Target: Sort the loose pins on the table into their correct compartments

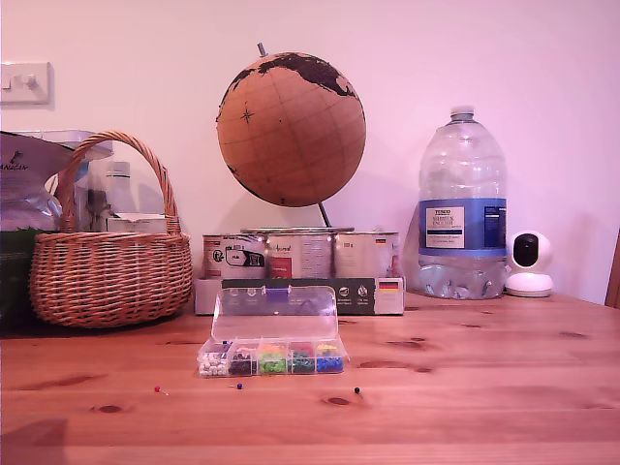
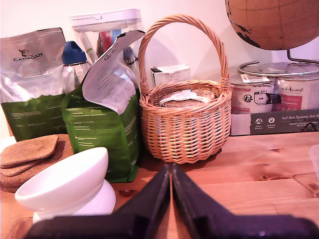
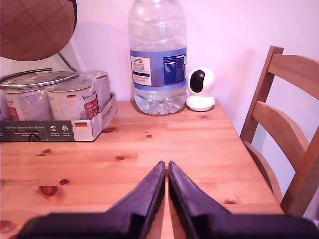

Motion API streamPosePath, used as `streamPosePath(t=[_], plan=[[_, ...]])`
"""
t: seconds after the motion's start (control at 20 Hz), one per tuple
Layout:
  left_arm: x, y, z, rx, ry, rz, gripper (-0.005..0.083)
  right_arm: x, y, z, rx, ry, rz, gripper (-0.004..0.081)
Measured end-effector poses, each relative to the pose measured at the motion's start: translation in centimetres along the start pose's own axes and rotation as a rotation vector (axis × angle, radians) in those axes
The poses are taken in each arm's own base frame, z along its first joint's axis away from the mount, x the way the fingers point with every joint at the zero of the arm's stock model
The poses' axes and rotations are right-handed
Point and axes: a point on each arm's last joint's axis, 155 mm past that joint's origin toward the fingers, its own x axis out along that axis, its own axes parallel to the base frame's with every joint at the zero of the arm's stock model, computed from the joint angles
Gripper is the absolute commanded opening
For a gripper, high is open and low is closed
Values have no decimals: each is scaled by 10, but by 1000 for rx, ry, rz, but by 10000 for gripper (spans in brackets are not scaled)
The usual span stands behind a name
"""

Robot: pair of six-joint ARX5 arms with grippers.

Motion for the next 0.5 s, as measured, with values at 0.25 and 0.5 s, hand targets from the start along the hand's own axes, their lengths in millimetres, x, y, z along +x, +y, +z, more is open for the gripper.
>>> streamPosePath(t=[0.25,0.5], plan=[[0,-3,0,-16,0,-16,-11,0,0,-3,0,13,0,-12],[0,-6,0,-17,-1,-32,-12,0,1,-4,0,15,3,-12]])
